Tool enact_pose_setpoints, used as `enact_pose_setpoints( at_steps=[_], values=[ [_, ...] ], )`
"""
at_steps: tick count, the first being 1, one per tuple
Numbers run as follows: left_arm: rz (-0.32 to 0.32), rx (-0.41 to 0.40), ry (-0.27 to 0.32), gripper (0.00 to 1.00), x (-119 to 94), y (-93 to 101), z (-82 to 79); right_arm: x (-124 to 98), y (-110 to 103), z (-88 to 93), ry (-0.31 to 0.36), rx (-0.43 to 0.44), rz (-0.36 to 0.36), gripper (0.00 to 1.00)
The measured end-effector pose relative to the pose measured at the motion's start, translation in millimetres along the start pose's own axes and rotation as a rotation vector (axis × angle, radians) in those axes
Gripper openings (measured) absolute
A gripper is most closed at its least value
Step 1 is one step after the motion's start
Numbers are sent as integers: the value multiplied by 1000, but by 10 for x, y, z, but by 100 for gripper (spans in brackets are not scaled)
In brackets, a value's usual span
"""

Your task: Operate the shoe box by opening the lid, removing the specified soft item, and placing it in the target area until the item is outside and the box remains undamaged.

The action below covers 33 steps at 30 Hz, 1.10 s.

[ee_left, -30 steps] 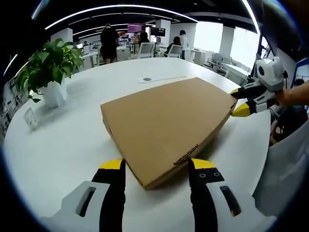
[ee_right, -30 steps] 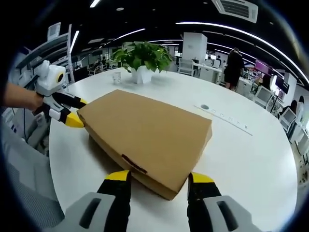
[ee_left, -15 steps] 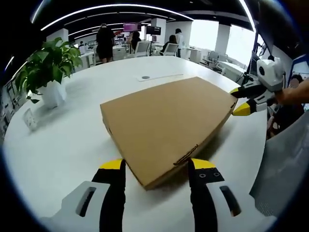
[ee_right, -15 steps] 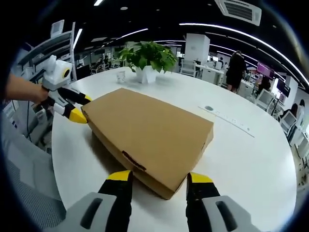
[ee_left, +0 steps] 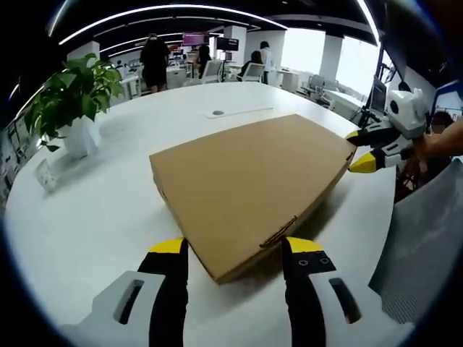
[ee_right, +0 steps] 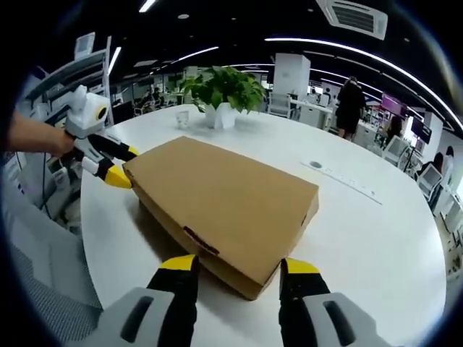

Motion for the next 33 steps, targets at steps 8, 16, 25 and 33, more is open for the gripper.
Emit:
enact_pose_setpoints(
  at_steps=[8,16,25,33],
  values=[
    [9,13,-10,53,-104,20,50,-31,-118,36,-5,-12,-6,40],
    [12,23,-22,53,-234,64,113,-61,-271,66,-4,-18,-19,41],
    [14,24,-27,52,-356,67,195,-81,-390,84,-17,-35,-40,42],
    [20,26,-37,52,-434,34,257,-104,-482,102,-24,-48,-62,41]
  ],
)
Point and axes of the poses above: the point that each gripper's makers call its tool centre point, and the gripper's own axes: x roughly forward along the fingers, y roughly to its right, z roughly out of its underside, the point moved 9 cm from there along -x, roughly backward along the fingers, and after that the axes turned 6 degrees about x, right-handed, at the moved point
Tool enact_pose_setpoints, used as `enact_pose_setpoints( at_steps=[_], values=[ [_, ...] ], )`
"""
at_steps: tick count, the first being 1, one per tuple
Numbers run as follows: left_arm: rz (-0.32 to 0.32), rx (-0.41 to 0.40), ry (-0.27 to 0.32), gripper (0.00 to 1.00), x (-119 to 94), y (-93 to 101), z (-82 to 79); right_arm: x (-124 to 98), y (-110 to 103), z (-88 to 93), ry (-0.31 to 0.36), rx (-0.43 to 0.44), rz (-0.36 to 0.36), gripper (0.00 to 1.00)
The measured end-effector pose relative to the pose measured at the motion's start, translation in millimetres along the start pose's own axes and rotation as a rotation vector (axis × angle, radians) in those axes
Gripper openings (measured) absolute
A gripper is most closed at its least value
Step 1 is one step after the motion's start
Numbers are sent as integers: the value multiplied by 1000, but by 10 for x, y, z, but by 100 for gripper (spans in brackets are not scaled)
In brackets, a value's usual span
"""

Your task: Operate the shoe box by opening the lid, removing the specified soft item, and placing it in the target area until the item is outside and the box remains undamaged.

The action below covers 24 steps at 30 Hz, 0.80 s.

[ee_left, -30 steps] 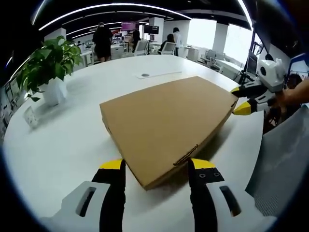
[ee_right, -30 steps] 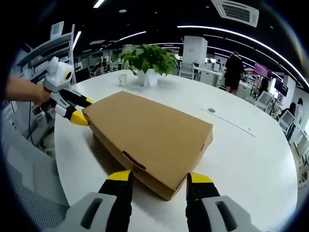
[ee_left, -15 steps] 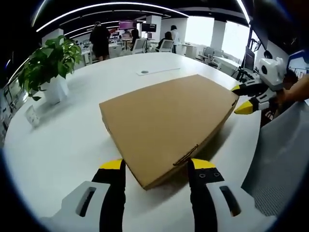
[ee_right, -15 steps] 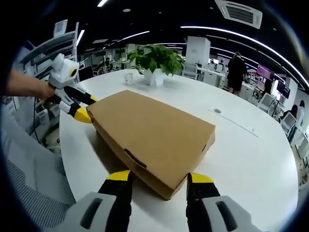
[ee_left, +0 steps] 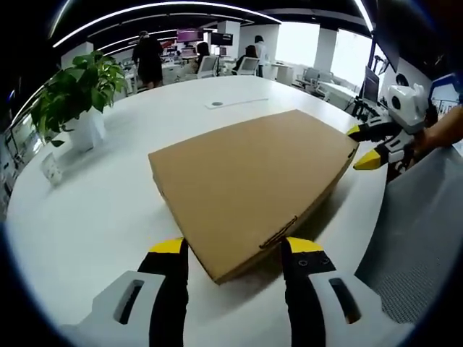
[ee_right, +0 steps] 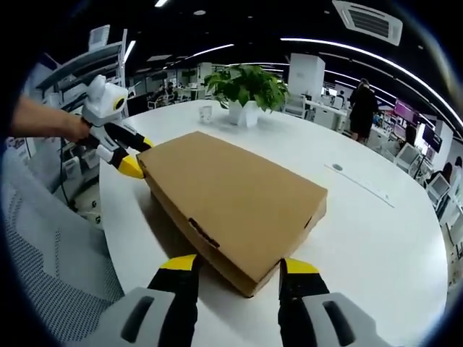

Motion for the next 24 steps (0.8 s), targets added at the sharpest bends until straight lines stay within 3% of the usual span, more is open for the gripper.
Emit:
enact_pose_setpoints(
  at_steps=[9,12,24],
  values=[
    [-13,-12,18,53,-61,21,79,-9,-34,8,2,-1,-6,38],
    [-14,-14,11,53,-62,17,77,-10,-35,-7,11,50,-6,38],
    [-12,-10,-1,53,-62,2,73,-25,-51,-1,-4,23,-5,36]
  ],
)
Point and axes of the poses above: the point that each gripper's makers call its tool centre point, and the gripper's own axes: x roughly forward along the fingers, y roughly to its right, z roughly out of its underside, the point moved 9 cm from there along -x, roughly backward along the fingers, and after that the axes turned 6 degrees about x, right-handed, at the moved point
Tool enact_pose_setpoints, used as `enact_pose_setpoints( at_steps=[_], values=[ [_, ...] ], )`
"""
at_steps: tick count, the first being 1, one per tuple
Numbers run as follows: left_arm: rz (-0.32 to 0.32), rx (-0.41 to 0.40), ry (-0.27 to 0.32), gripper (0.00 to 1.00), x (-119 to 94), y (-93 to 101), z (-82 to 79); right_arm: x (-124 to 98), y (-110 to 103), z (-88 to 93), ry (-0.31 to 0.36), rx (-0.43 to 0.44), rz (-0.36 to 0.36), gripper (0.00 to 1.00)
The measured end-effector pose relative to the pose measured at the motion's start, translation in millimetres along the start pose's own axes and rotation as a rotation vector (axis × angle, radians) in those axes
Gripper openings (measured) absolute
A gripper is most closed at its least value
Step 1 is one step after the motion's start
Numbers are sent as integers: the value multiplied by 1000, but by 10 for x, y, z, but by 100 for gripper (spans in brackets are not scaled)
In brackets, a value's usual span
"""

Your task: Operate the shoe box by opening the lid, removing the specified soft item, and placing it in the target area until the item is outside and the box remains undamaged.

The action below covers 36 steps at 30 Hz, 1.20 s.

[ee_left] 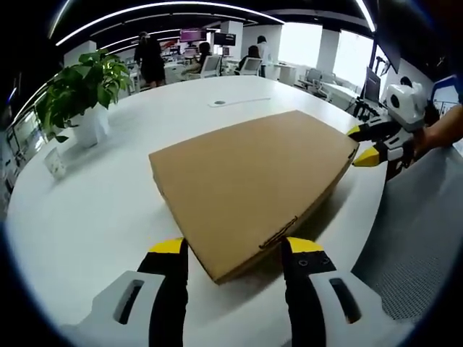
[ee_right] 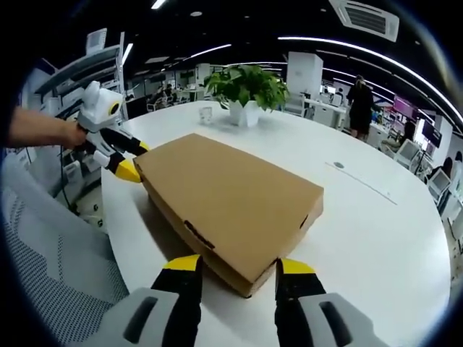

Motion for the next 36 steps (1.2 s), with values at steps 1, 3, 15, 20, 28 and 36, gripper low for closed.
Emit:
enact_pose_setpoints(
  at_steps=[1,3,15,20,28,36],
  values=[
    [0,1,-1,53,-1,1,0,-3,-1,1,0,4,-2,36],
    [1,1,0,53,-7,-1,2,-11,0,-2,-3,5,-4,36],
    [14,-19,29,54,-115,8,-75,-118,9,-104,23,35,-14,35],
    [10,-24,43,56,-150,15,-105,-168,0,-154,37,37,-18,35],
    [5,-27,57,58,-219,15,-185,-231,-19,-224,58,46,-32,37],
    [3,-30,78,61,-287,-8,-269,-274,-54,-288,74,11,-31,39]
  ],
)
Point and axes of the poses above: the point that each gripper's makers call its tool centre point, and the gripper's own axes: x roughly forward along the fingers, y roughly to its right, z roughly out of its underside, the point moved 9 cm from there along -x, roughly backward along the fingers, and after that the axes turned 6 degrees about x, right-handed, at the moved point
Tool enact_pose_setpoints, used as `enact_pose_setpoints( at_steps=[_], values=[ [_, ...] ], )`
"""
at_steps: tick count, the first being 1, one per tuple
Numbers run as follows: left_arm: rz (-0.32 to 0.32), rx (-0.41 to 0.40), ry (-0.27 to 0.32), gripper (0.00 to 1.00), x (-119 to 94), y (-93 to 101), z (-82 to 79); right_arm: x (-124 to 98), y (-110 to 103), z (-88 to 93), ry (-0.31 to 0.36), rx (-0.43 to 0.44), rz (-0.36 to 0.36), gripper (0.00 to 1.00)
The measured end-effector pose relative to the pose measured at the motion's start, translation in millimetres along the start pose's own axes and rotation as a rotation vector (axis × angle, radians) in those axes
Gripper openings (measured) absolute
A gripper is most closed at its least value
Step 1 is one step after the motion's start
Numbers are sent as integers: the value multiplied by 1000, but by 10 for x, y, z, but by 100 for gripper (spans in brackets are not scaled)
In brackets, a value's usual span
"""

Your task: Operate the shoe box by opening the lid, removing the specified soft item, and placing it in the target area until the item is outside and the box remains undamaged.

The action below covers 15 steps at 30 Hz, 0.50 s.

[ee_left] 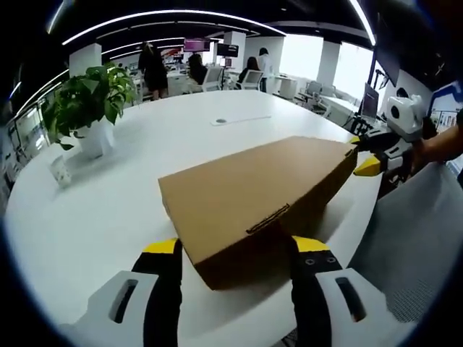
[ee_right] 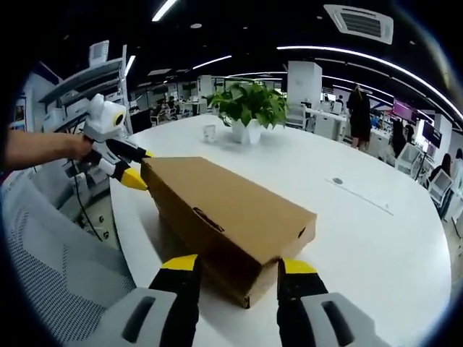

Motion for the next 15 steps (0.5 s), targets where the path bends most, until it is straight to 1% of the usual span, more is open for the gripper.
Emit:
enact_pose_setpoints(
  at_steps=[6,13,15],
  values=[
    [-5,7,21,63,-40,8,-63,-30,10,-63,12,-24,8,39],
    [-26,27,41,59,-84,-37,-154,-66,32,-161,30,-56,21,39],
    [-26,24,50,59,-97,-52,-184,-74,51,-192,38,-50,21,38]
  ],
)
Point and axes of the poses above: the point that each gripper's makers call its tool centre point, and the gripper's own axes: x roughly forward along the fingers, y roughly to its right, z roughly out of its underside, the point moved 9 cm from there along -x, roughly backward along the fingers, and after that the axes turned 6 degrees about x, right-handed, at the moved point
